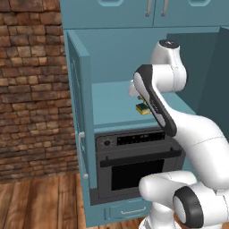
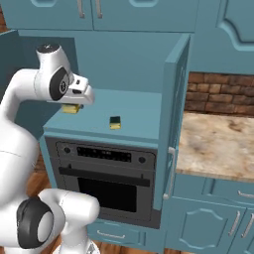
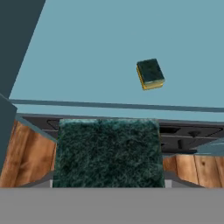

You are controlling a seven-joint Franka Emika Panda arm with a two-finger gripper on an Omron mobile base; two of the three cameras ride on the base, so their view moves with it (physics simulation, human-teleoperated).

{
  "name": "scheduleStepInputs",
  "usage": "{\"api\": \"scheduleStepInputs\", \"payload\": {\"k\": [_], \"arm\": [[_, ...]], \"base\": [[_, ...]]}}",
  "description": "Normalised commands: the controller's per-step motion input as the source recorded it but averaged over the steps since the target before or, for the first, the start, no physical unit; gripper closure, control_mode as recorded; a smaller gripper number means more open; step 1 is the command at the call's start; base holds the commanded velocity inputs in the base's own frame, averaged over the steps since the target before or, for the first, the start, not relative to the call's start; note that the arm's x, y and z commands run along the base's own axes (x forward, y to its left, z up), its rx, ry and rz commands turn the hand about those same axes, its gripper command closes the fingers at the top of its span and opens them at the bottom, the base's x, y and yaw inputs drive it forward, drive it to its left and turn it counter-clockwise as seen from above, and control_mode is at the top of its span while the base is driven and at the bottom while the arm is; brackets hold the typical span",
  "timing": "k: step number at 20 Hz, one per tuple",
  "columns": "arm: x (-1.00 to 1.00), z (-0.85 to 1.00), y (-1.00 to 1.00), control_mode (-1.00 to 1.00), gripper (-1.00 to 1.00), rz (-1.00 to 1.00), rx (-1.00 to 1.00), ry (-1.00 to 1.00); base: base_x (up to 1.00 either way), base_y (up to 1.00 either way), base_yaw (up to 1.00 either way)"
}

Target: Pick up the sponge and sponge from the sink, and place them back in the cabinet, and close the cabinet doors.

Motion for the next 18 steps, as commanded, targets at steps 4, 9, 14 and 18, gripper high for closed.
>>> {"api": "scheduleStepInputs", "payload": {"k": [4, 9, 14, 18], "arm": [[0.55, -0.39, 0.08, -1.0, 1.0, 0.0, 0.0, 0.0], [0.54, -0.34, 0.07, -1.0, 1.0, 0.0, 0.0, 0.0], [0.52, -0.37, 0.06, -1.0, 1.0, 0.0, 0.0, 0.0], [0.43, -0.35, 0.0, -1.0, 1.0, 0.0, 0.0, 0.0]], "base": [[0.0, 0.0, 0.0], [0.0, 0.0, 0.0], [0.0, 0.0, 0.0], [0.0, 0.0, 0.0]]}}
